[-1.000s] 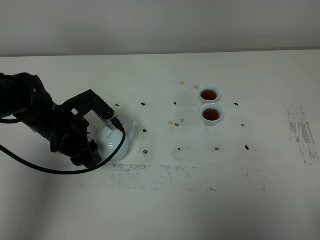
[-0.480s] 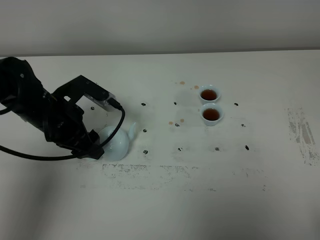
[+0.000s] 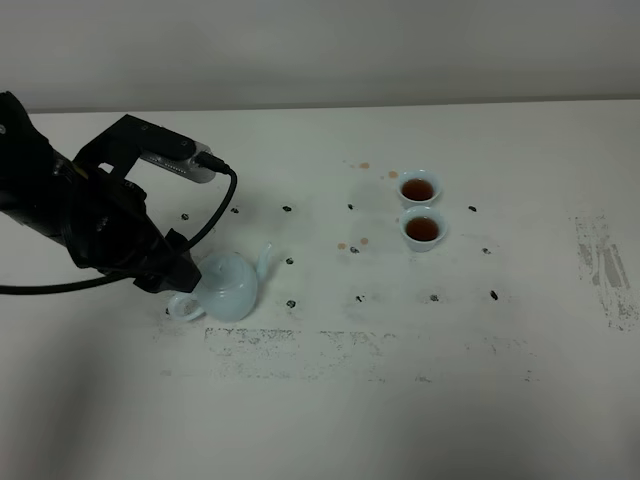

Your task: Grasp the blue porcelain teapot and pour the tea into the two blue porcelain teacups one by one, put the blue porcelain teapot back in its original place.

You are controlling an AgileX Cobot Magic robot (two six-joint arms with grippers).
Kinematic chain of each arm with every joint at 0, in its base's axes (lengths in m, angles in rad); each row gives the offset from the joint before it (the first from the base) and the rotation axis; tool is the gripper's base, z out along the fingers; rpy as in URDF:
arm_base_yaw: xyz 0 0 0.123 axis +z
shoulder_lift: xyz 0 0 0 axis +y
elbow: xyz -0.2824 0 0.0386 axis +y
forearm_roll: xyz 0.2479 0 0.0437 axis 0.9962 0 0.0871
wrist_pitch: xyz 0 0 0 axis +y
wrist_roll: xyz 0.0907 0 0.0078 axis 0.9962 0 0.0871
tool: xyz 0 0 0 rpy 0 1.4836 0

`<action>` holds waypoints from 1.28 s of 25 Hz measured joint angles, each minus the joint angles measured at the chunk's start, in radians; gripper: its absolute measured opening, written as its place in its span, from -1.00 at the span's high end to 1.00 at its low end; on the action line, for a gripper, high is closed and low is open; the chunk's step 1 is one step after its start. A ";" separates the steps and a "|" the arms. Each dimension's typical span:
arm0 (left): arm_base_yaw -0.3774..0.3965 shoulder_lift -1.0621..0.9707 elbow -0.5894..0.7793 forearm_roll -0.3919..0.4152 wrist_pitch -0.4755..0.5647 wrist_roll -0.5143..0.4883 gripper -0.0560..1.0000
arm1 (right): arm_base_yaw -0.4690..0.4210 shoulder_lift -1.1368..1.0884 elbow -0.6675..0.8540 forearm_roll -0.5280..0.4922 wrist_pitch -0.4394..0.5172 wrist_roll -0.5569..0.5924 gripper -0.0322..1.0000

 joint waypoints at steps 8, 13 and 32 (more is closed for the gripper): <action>0.000 0.000 -0.163 0.113 0.067 -0.183 -0.34 | 0.000 0.000 0.000 0.000 0.000 0.000 -0.21; 0.009 0.012 -0.301 0.208 0.154 -0.302 -0.34 | 0.000 0.000 0.000 0.000 0.000 0.000 -0.21; 0.476 -0.024 -0.361 0.296 0.351 -0.414 -0.33 | 0.000 0.000 0.000 0.000 0.000 0.000 -0.21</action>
